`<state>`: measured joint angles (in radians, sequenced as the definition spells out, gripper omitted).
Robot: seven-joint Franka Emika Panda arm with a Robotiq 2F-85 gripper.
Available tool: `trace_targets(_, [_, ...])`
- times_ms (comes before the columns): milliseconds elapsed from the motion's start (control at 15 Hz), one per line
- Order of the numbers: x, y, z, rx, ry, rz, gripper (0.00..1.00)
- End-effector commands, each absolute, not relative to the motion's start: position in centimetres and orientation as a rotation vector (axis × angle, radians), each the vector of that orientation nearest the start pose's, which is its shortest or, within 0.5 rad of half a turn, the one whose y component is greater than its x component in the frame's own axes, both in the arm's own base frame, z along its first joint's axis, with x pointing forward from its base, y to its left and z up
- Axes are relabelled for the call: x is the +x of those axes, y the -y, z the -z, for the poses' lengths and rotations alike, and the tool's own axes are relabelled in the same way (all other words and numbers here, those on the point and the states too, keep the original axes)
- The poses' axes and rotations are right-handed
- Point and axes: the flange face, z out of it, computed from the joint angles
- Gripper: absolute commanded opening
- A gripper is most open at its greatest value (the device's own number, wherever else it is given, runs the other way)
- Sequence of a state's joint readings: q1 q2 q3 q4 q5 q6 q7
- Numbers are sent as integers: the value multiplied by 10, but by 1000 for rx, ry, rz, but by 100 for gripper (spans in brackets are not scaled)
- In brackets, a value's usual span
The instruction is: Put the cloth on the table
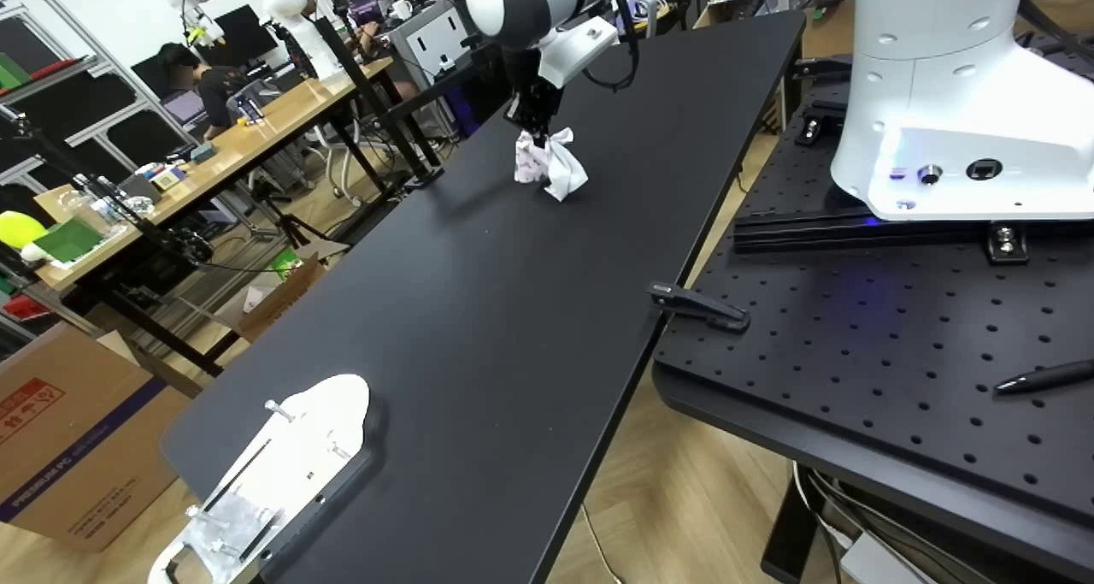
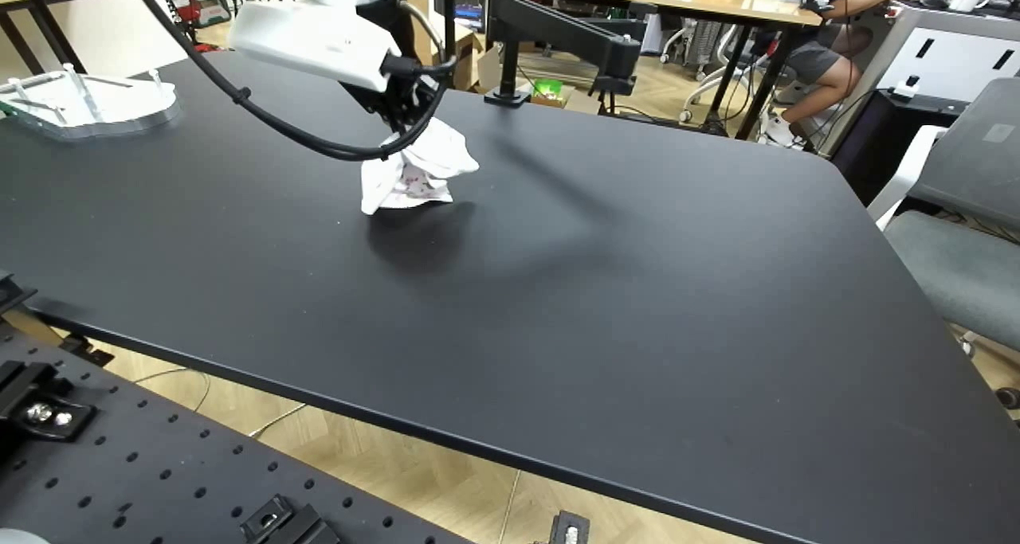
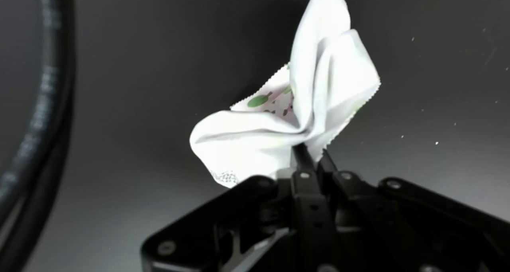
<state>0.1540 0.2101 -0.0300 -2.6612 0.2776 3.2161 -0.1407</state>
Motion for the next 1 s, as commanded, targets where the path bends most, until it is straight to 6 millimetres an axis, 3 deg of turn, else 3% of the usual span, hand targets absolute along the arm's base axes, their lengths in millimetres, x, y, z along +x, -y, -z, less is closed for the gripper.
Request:
trace_targets(0, [444,-42,-197,-3076,-23,451,30])
trace_targets(133, [444,-43,-200,-3077,-14,440,37])
trace_targets(467, [445,-38,-229,-3074,-6,434,72])
trace_targets(733, [437,-35,-257,-3055,-52,260,98])
trace_targets(867, [432,-34,-273,-3016,-83,203,100])
trace_targets(933, [438,-35,-253,-3048,-53,230,100])
